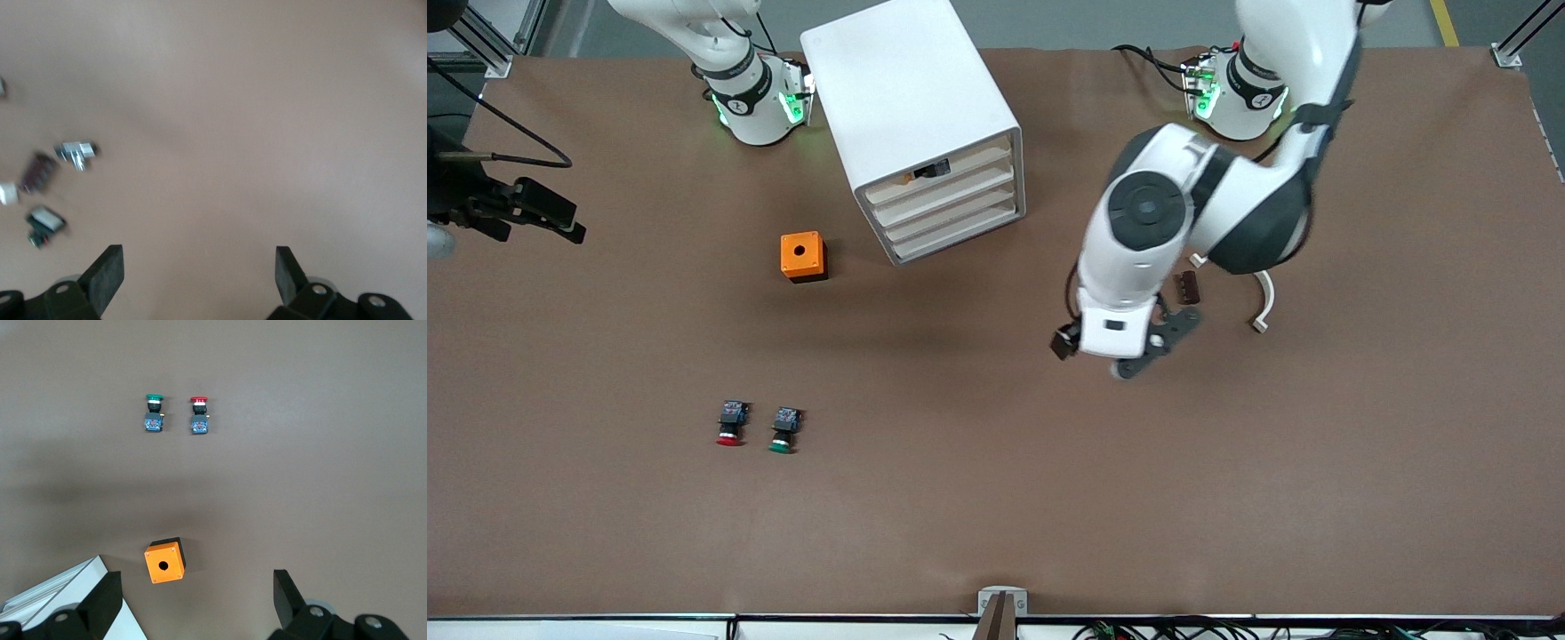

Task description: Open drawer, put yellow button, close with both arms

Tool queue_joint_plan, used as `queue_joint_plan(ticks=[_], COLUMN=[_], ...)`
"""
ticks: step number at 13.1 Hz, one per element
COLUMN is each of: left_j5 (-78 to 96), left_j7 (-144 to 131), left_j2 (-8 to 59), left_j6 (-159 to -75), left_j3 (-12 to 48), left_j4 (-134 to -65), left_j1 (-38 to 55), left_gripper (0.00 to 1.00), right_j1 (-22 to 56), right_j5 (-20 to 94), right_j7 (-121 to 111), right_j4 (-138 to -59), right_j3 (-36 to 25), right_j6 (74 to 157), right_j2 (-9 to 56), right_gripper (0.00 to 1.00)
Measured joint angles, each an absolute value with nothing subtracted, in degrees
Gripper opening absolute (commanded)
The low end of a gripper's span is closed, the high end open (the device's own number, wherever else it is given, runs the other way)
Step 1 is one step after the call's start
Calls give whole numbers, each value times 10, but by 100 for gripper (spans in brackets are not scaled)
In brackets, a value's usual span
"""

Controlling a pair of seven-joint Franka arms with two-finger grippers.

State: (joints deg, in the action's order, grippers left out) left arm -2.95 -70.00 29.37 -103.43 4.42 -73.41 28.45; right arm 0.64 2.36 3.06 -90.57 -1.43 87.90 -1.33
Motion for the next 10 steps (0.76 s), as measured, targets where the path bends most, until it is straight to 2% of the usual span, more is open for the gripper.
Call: queue_joint_plan(ticks=[5,10], left_j5=[-36,-36], left_j7=[-584,-476], left_j2=[208,156], left_j6=[-949,-912], left_j3=[44,43], left_j4=[-734,-737], left_j1=[190,119], left_gripper=[100,100], right_j1=[6,6], right_j5=[24,24], right_j7=[31,31], right_j4=[-906,-906], right_j3=[-15,-15], right_j6=[878,877], right_j2=[-13,-13], right_gripper=[100,100])
